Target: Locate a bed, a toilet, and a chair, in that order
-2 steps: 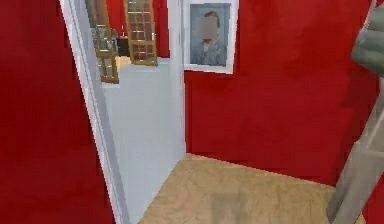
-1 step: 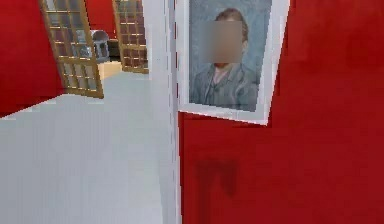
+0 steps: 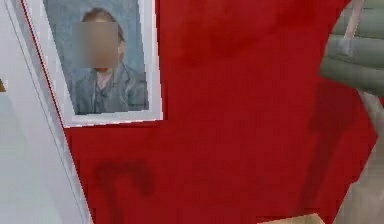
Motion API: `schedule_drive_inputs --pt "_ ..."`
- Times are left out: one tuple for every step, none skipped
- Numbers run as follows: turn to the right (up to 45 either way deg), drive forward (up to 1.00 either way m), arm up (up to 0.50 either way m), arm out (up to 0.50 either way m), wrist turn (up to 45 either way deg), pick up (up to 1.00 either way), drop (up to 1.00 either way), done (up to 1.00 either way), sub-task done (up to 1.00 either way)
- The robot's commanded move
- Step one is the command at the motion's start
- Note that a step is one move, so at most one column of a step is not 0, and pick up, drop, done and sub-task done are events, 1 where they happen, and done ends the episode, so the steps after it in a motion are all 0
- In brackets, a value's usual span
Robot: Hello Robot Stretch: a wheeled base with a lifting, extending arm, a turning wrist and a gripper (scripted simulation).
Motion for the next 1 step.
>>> schedule_drive_inputs --pt "0.0 0.05 0.00 0.00 0.0 0.00 0.00 0.00 0.00"
